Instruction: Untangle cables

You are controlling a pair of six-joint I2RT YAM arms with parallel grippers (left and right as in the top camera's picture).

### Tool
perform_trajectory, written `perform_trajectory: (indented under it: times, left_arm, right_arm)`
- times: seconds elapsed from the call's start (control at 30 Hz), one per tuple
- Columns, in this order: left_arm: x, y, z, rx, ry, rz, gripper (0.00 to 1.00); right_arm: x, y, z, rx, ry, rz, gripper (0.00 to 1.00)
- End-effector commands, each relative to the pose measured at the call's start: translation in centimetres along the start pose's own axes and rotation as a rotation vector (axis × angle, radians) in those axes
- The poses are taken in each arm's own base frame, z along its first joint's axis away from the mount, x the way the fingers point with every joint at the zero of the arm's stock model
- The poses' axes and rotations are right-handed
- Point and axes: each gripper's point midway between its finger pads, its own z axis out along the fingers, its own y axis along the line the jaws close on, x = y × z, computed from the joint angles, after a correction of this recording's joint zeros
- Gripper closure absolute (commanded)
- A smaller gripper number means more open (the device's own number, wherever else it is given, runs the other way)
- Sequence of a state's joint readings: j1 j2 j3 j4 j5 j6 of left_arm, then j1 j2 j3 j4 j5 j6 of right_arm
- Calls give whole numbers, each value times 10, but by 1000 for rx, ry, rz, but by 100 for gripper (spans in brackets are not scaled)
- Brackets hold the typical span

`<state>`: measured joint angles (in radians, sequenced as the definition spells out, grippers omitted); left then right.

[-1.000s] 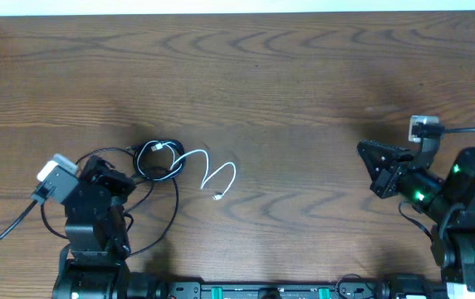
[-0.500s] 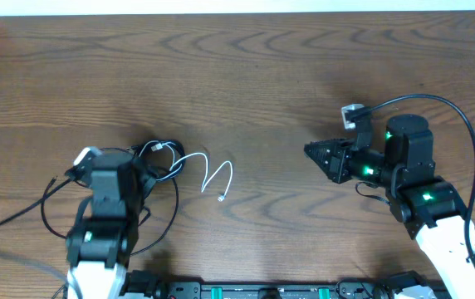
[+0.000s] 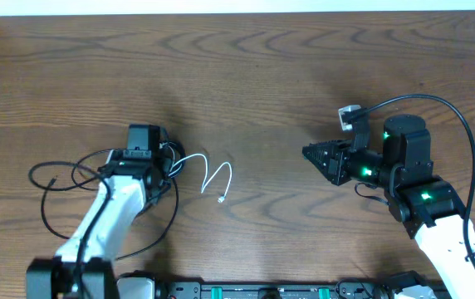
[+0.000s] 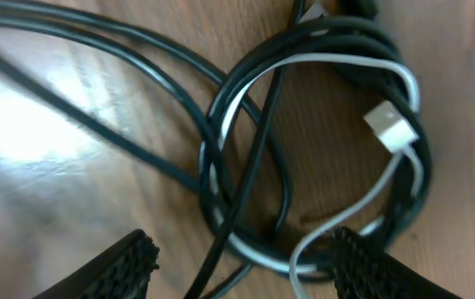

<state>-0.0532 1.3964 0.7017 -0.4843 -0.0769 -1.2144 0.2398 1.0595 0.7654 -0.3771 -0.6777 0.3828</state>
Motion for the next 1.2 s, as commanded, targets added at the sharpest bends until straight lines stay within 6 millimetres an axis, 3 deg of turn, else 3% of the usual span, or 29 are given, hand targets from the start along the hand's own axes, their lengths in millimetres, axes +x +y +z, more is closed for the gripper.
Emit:
perform_trajectory:
  times: [0.0,0.23,0.3,0.5,0.63,0.8,1.0,1.17]
  left_arm:
    - [1,1,18,-38,7,-50,35]
    - [8,12,50,-114,26,-39,60]
    - [8,14,52,-127,19,-37,91]
    - [8,1,39,-60,36,55,92]
    - [12,-28,6,117,74,219,93]
    - [44,-75,-73,522,190,492,92]
    - [51,-80,-146,764,147,605,93]
    - [66,-78,-191,947,133,752,93]
  right_arm:
    - [2,2,0,-6,7,-24,81]
    - [5,1,0,-2,18,-15,81]
    - [6,0,0,-1,22,-13,81]
    - [7,0,0,1,26,-8,85]
    - [7,-1,0,1,26,-35,94]
    - [7,0,0,1,26,-29,91]
    - [8,3,0,-17,34,31,90]
    - [11,16,-1,-92,55,24,87]
